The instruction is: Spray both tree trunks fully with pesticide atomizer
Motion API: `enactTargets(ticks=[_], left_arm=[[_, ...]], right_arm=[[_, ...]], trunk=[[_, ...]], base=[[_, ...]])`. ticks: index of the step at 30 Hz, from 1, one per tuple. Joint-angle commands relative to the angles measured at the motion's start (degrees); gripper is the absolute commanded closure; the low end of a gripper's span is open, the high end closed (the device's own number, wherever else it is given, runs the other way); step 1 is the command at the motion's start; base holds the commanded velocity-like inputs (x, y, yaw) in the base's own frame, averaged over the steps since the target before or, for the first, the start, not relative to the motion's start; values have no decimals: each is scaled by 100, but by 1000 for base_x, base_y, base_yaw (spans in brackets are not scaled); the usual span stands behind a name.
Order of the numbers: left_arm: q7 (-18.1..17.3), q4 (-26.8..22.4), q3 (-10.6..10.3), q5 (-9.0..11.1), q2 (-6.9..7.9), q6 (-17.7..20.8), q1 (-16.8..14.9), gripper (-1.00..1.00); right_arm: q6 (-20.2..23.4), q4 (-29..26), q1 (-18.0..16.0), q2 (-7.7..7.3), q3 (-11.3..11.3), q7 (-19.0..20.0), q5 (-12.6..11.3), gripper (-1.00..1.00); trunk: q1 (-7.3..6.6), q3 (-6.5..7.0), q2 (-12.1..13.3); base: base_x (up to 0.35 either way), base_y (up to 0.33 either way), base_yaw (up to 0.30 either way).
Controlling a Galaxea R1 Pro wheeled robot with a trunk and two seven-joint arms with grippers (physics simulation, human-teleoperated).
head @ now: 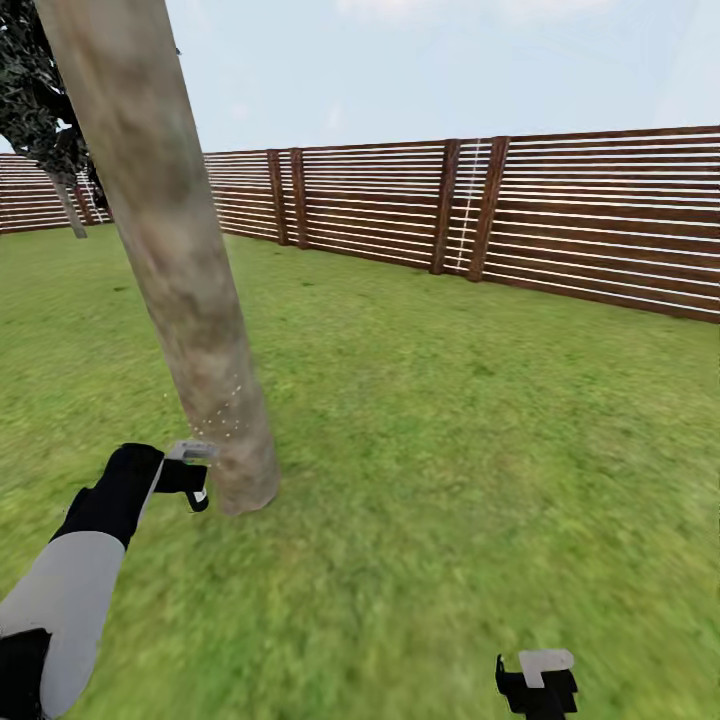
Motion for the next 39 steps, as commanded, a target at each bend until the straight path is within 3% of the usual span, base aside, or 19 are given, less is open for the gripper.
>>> enactTargets(ticks=[1, 5, 8, 10, 11, 13, 16, 19, 21, 22, 25, 26, 28, 30, 34, 36, 39], left_arm=[[-54, -8, 17, -79, -13, 12, -5, 100], [-44, -9, 9, -90, -11, 12, -5, 100], [183, -3, 36, -97, 74, 14, -5, 100], [279, 0, 265, -97, 164, 8, 2, 100], [297, 0, 475, -97, 206, -1, 3, 100], [303, 0, 554, -92, 205, -5, 4, 100], [305, 30, 565, -86, 130, -6, 4, 100], [299, 76, 550, -114, -283, -14, 4, 100], [298, 37, 530, -129, -386, -14, 4, 100], [300, 16, 533, -139, -359, -14, 1, 100], [505, 92, 537, -243, -22, -24, 22, 100], [551, 243, 545, -237, -25, -152, 182, 100], [607, 531, 497, -267, -448, -637, 376, 100], [715, 724, 493, -253, -609, -741, 410, 100], [1199, 839, 540, -225, -646, -851, 557, 100], [1599, 886, 550, -196, -683, -1162, 652, 100], [1816, 1320, 557, -47, -686, -1520, 704, 100]], right_arm=[[-16, 9, -5, -2, -43, -19, 61, -100], [-16, 9, -5, 3, -43, -19, 61, -100], [-16, 9, -5, 4, -43, -19, 61, -100], [-16, 9, -5, 4, -43, -19, 61, -100], [-16, 9, -5, 4, -43, -19, 61, -100], [-16, 9, -5, 4, -43, -19, 61, -100], [-16, 9, -5, 4, -43, -19, 61, -100], [-16, 9, -5, 4, -43, -19, 61, -100], [-16, 9, -5, 4, -43, -19, 61, -100], [-16, 9, -5, 4, -43, -19, 61, -100], [-16, 9, -5, 4, -43, -19, 61, -100], [-16, 9, -5, 4, -43, -19, 61, -100], [-16, 9, -5, 4, -43, -19, 61, -100], [-16, 9, -5, 4, -43, -19, 61, -100], [-16, 17, -5, 4, -43, -19, 61, -100], [-16, 17, -5, 8, -36, -19, 61, -100], [-16, 20, -5, 18, -34, -19, 61, -100]], trunk=[[-1, -5, -2], [-1, -5, -2], [-1, -5, -2], [-1, -5, -2], [-1, -5, -2], [-1, -5, -2], [-1, -5, -2], [-1, -5, -2], [-1, -5, -2], [-1, -5, -2], [-1, -5, -2], [-1, -5, -2], [-1, -5, -2], [-1, -5, -2], [-1, -5, -2], [-1, -5, -2], [-1, -5, -2]], base=[[5, -271, 1], [-16, -272, 0], [-153, -201, 0], [-71, -69, 69], [161, -15, 223], [277, -5, 260], [306, -1, 274], [71, 0, 278], [9, 0, 171], [2, 0, 40], [0, 0, 10], [0, 0, 2], [0, 0, 0], [0, 0, 0], [144, 0, 0], [320, 0, 0], [335, 0, 0]])
